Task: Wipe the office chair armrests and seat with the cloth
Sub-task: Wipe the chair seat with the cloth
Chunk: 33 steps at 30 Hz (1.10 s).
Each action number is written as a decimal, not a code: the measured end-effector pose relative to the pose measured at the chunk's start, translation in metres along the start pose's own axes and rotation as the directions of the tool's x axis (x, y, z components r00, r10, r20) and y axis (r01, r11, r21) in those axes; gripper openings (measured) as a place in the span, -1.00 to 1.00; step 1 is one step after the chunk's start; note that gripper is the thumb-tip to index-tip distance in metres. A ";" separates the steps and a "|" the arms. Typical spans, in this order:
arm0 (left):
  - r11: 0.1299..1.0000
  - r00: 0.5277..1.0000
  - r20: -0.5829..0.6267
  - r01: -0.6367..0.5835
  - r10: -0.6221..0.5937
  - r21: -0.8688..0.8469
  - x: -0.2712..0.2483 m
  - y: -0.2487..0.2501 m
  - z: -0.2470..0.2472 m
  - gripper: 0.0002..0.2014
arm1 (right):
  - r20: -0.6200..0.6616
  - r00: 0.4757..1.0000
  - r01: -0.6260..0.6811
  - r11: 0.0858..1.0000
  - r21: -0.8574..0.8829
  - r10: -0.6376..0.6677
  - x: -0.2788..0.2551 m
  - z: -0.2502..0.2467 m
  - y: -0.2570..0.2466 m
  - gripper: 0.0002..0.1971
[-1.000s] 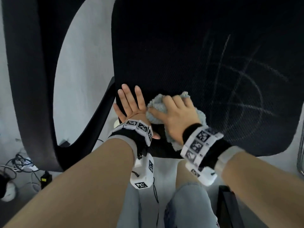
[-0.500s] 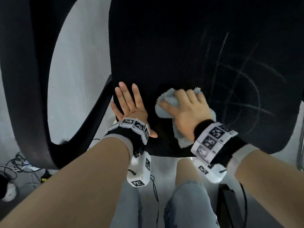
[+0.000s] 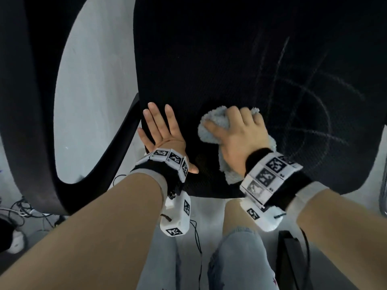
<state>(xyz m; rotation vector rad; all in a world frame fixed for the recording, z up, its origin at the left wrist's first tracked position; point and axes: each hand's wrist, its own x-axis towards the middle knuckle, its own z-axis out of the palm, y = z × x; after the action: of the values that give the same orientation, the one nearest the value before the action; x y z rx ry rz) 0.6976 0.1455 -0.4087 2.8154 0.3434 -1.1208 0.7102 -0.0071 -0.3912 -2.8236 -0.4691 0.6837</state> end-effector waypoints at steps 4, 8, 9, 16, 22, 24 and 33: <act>0.991 0.991 -0.119 -0.067 0.053 -0.116 0.006 -0.004 0.004 0.58 | -0.095 0.992 -0.086 0.996 -0.028 0.083 0.061 -0.030 0.005 -0.52; 0.988 0.997 -0.050 -0.066 0.060 -0.138 0.006 -0.003 0.000 0.68 | -0.099 0.961 -0.254 0.966 0.049 0.258 0.090 -0.045 0.002 -0.50; 0.993 0.997 -0.063 -0.060 0.054 -0.103 0.006 -0.003 0.000 0.62 | -0.113 0.961 -0.247 0.967 0.060 0.253 0.079 -0.038 -0.002 -0.50; 0.999 0.996 -0.080 -0.038 0.038 -0.002 0.000 -0.003 0.002 0.46 | 0.058 0.990 0.126 0.992 0.015 -0.126 -0.028 0.017 -0.013 -0.47; 0.988 0.964 -0.255 -0.109 0.079 -0.107 0.010 -0.012 0.008 0.34 | -0.040 0.987 -0.152 0.987 0.055 0.154 0.012 -0.018 0.007 -0.52; 0.994 0.978 -0.195 -0.091 0.076 -0.065 0.005 -0.006 0.002 0.45 | -0.044 0.949 -0.305 0.943 0.134 0.313 0.017 -0.029 0.017 -0.50; 0.974 0.995 0.037 -0.085 0.095 -0.212 0.004 0.056 -0.044 0.51 | -0.162 0.926 -0.320 0.936 0.148 0.342 -0.046 -0.026 0.065 -0.45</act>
<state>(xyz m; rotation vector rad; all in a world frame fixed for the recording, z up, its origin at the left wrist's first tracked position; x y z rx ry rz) 0.7432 0.0989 -0.3797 2.5889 0.3076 -1.0627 0.7005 -0.0860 -0.3668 -2.8400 0.0840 0.4766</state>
